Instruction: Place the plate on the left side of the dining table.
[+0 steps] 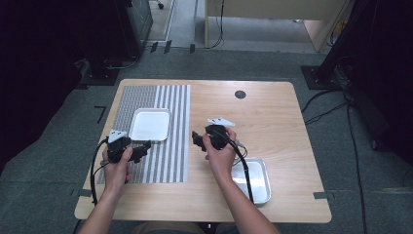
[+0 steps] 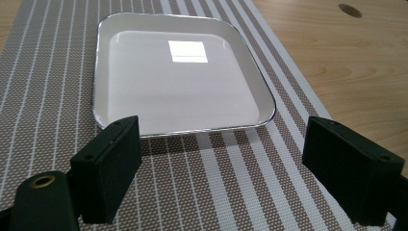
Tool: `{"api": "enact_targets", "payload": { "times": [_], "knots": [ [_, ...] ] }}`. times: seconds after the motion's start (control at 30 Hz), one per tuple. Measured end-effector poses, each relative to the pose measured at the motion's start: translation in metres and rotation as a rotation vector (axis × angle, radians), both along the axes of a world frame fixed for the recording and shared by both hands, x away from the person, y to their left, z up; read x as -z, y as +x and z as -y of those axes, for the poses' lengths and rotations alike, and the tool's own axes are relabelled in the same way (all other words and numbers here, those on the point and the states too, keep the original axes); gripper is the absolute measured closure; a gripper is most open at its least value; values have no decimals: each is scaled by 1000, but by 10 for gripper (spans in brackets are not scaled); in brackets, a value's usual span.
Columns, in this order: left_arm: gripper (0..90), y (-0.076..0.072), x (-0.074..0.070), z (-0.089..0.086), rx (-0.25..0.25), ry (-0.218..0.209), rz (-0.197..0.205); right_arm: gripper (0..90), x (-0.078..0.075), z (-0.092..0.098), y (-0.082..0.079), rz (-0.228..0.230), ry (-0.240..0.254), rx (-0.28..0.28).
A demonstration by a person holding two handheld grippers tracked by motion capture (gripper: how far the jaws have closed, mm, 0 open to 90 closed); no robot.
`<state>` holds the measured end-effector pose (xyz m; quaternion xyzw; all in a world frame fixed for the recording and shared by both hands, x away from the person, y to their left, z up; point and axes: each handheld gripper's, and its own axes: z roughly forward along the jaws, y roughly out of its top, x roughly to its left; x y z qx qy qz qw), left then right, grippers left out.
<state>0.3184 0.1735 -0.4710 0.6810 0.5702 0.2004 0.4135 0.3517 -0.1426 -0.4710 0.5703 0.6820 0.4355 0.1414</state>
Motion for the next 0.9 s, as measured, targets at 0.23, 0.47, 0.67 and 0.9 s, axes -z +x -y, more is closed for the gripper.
{"api": "enact_targets", "payload": {
  "times": [0.23, 0.47, 0.67, 0.9],
  "knots": [
    [138, -16, 2, -9, -20, -8, 18, 301, 0, 25, -12, 7, -3, 21],
    [138, -30, 9, -20, -34, -14, 17, 299, 3, 53, -27, 20, -16, 43],
    [138, -39, 11, -21, -31, -5, 20, 298, 3, 78, -36, 29, -14, 74],
    [138, -50, 19, -23, -30, 32, 20, 298, 3, 104, -48, 40, -22, 106]
  ]
}}
